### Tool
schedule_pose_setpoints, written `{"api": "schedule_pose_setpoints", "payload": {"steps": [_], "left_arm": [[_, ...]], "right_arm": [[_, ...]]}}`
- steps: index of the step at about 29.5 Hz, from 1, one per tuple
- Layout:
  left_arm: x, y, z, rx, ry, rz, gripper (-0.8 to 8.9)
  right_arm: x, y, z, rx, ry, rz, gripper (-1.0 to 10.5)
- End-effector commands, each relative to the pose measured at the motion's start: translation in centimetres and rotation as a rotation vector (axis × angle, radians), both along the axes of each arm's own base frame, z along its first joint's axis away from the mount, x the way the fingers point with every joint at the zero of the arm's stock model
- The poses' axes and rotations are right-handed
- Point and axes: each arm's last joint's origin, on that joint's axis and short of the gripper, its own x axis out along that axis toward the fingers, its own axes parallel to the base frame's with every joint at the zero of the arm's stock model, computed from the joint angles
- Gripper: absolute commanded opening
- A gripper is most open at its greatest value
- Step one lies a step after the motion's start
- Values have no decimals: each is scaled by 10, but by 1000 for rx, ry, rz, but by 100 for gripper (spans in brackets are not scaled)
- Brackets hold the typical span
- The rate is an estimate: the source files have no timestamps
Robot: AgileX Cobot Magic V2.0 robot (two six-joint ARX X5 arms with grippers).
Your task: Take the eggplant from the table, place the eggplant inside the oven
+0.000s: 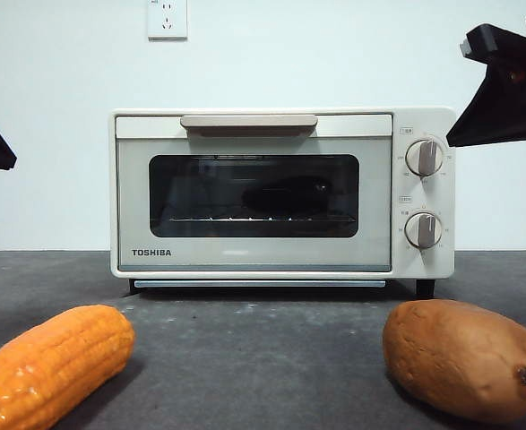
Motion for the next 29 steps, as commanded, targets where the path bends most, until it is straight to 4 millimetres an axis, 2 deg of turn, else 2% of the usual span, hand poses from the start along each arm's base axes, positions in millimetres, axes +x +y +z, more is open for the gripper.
{"api": "schedule_pose_setpoints", "payload": {"steps": [1,4,8,12,17,22,29], "left_arm": [[1,-1,3,-10,-9,1,6],[-4,0,7,-12,-30,0,6],[-24,13,22,130,-243,4,6],[-42,25,22,175,-401,70,6],[-52,41,-4,230,-465,274,6],[-55,49,-34,249,-450,352,6],[-58,52,-49,251,-470,381,6]], "right_arm": [[1,1,3,16,-10,3,6],[1,1,3,16,-9,3,6],[1,1,3,16,-9,3,6],[1,1,3,16,-9,3,6],[1,1,3,16,-9,3,6],[1,1,3,16,-10,3,6],[1,1,2,16,-9,3,6]]}}
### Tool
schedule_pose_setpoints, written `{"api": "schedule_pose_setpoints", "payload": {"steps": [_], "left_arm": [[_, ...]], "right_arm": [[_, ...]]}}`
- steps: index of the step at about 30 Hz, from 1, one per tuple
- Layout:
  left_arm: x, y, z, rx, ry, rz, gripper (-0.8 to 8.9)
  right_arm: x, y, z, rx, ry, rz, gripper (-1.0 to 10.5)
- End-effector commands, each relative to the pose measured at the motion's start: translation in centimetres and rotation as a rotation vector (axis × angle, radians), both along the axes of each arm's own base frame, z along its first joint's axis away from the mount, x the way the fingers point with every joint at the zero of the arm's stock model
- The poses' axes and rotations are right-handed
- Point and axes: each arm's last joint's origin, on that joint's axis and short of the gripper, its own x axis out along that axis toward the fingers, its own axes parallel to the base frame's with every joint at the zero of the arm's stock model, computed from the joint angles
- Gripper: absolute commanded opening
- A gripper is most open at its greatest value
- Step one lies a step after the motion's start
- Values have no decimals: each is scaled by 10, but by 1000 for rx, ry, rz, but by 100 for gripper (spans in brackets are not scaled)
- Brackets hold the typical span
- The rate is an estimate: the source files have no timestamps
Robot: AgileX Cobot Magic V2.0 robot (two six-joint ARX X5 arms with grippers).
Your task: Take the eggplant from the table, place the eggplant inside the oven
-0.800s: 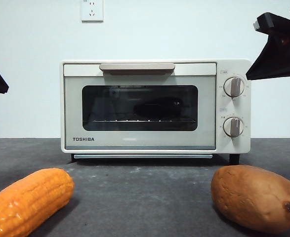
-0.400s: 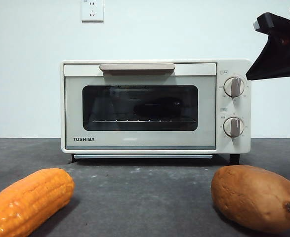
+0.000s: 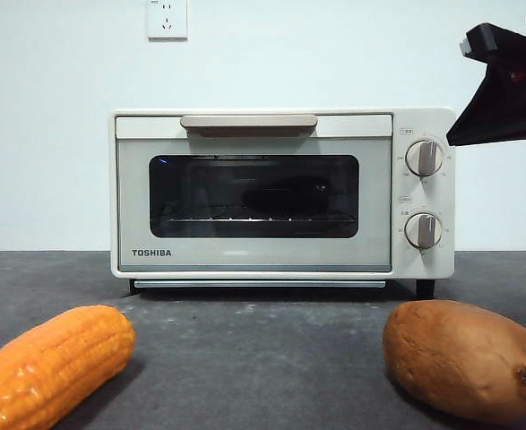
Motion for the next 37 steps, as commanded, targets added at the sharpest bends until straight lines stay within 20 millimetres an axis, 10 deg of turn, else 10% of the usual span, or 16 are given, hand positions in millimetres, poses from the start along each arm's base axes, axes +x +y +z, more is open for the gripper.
{"api": "schedule_pose_setpoints", "payload": {"steps": [1,26,37], "left_arm": [[0,0,-1,11,-7,2,6],[4,0,-22,12,71,-1,6],[4,0,-22,12,71,-1,6]], "right_arm": [[1,1,2,14,-5,4,6],[0,1,6,30,-39,3,6],[-45,-43,48,28,-405,-156,6]]}}
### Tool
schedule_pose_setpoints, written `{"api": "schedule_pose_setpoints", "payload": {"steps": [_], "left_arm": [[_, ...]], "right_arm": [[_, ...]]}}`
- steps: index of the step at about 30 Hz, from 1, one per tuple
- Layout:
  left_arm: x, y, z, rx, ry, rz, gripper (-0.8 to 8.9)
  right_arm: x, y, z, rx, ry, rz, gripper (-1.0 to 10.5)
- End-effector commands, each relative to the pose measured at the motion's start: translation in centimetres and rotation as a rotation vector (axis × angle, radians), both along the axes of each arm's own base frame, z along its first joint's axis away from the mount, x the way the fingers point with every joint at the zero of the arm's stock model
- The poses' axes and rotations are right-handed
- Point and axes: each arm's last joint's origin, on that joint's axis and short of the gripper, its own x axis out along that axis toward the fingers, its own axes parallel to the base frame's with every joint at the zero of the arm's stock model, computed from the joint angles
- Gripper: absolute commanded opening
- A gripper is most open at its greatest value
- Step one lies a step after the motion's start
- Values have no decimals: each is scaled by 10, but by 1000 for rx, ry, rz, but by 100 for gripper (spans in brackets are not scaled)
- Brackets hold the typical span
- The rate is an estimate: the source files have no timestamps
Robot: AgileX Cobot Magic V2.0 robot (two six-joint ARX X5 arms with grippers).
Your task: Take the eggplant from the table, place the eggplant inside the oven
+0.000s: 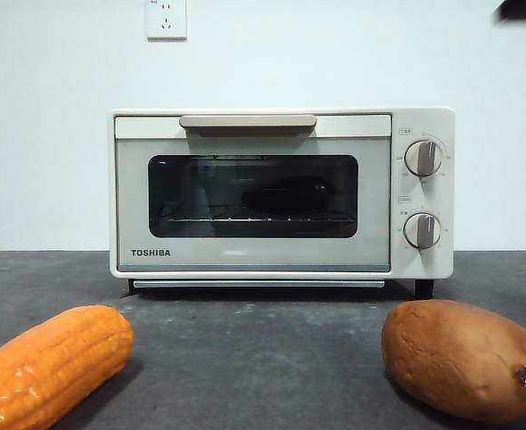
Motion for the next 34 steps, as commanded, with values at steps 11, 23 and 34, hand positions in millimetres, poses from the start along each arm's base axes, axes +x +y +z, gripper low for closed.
{"api": "schedule_pose_setpoints", "payload": {"steps": [11,23,34], "left_arm": [[0,0,0,10,-13,-2,6],[0,0,0,10,-13,-2,6],[0,0,0,10,-14,-2,6]], "right_arm": [[-26,-43,-46,-21,-73,-191,6],[-23,-44,-104,37,173,-192,6],[-23,-44,-109,53,209,-203,6]]}}
